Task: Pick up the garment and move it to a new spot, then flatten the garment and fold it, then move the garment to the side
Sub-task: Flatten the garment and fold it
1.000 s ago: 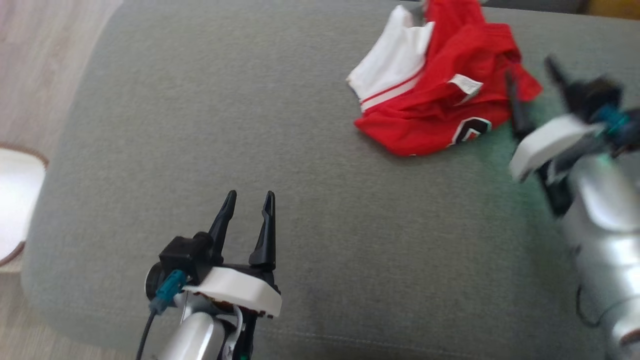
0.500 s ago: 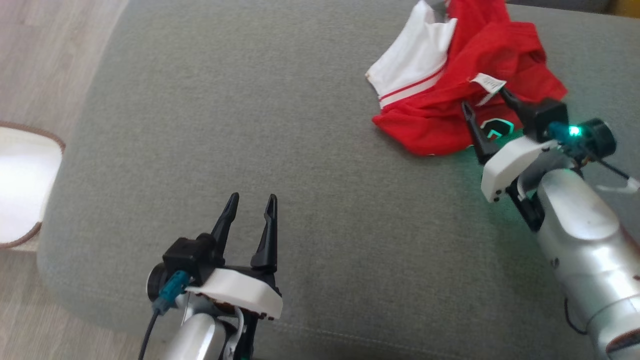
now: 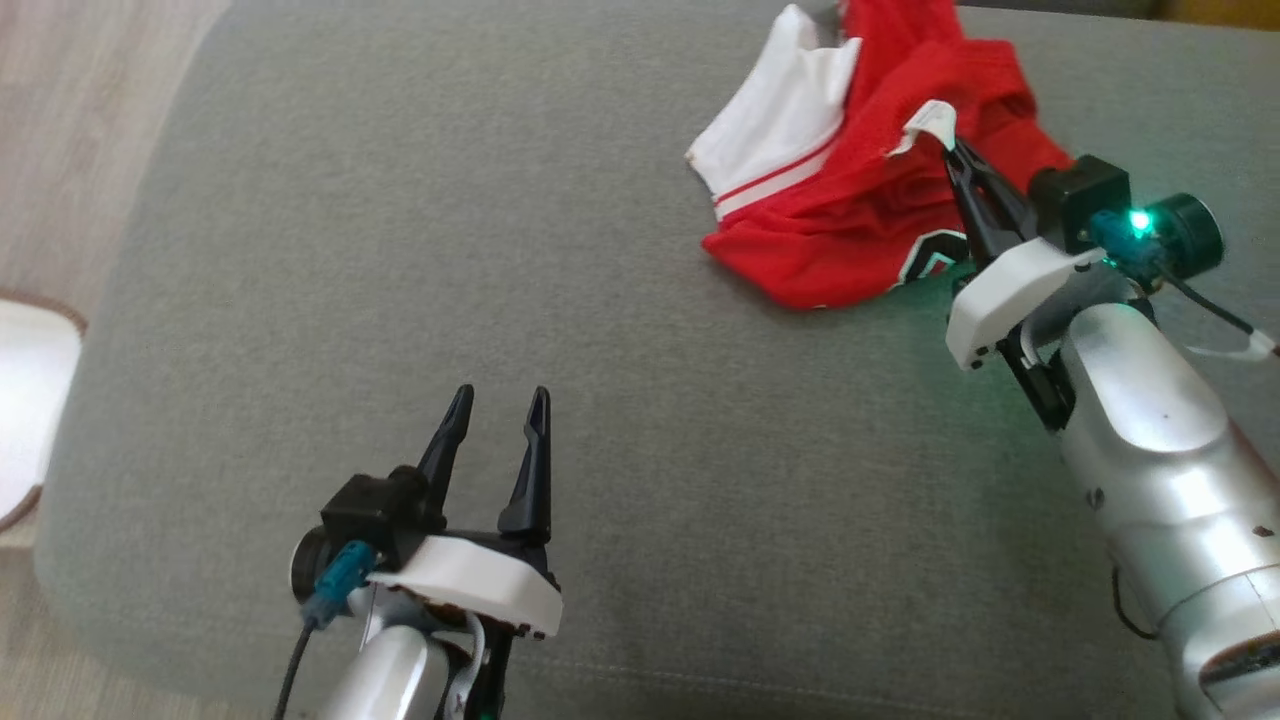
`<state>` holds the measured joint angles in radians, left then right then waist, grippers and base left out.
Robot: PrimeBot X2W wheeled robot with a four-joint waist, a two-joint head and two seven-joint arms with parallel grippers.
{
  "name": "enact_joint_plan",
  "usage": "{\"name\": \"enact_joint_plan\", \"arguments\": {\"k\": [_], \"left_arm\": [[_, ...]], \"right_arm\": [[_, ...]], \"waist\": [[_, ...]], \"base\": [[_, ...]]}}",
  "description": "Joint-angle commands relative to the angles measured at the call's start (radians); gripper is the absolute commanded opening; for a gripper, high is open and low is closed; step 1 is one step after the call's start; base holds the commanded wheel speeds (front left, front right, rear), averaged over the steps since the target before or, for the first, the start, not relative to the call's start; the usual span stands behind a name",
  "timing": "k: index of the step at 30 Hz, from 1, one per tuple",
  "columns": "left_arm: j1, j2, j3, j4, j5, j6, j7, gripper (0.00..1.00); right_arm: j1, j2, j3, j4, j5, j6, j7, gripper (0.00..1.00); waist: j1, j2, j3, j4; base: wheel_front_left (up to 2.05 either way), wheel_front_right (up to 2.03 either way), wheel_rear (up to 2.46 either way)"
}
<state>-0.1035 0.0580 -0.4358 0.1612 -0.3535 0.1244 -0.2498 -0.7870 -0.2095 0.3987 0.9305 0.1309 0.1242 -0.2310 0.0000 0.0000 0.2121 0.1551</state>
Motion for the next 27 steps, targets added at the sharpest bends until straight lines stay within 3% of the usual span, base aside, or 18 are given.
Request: {"name": "enact_joint_plan", "arguments": {"k": [1,7,14,23,27], "left_arm": [[-0.005,-0.001,0.039,-0.029,0.010,0.002,-0.012,1.00],[0.003,0.004,0.045,-0.029,0.011,0.005,-0.012,1.00],[0.014,0.013,0.047,-0.034,0.009,0.010,-0.012,1.00],[0.015,0.030,0.056,-0.052,0.006,0.018,-0.009,1.00],[0.017,0.037,0.057,-0.056,0.004,0.019,-0.007,1.00]], "right_arm": [[0.010,0.010,0.004,-0.054,-0.002,0.007,-0.020,0.00],[0.114,-0.015,-0.050,-0.210,-0.004,0.007,-0.027,0.00],[0.374,-0.048,-0.169,-0.525,-0.034,0.007,0.054,0.00],[0.742,-0.010,-0.293,-0.936,-0.093,0.007,0.254,0.00],[0.862,0.027,-0.392,-1.059,-0.124,0.007,0.314,0.00]], "waist": [[0.0000,0.0000,-0.009,-0.026],[0.0000,0.0000,-0.029,-0.077],[0.0000,0.0000,-0.053,-0.131],[0.0000,0.0000,-0.060,-0.188],[0.0000,0.0000,-0.061,-0.209]], "base": [[0.00,0.00,0.00],[0.00,0.00,0.00],[0.00,0.00,0.00],[0.00,0.00,0.00],[0.00,0.00,0.00]]}}
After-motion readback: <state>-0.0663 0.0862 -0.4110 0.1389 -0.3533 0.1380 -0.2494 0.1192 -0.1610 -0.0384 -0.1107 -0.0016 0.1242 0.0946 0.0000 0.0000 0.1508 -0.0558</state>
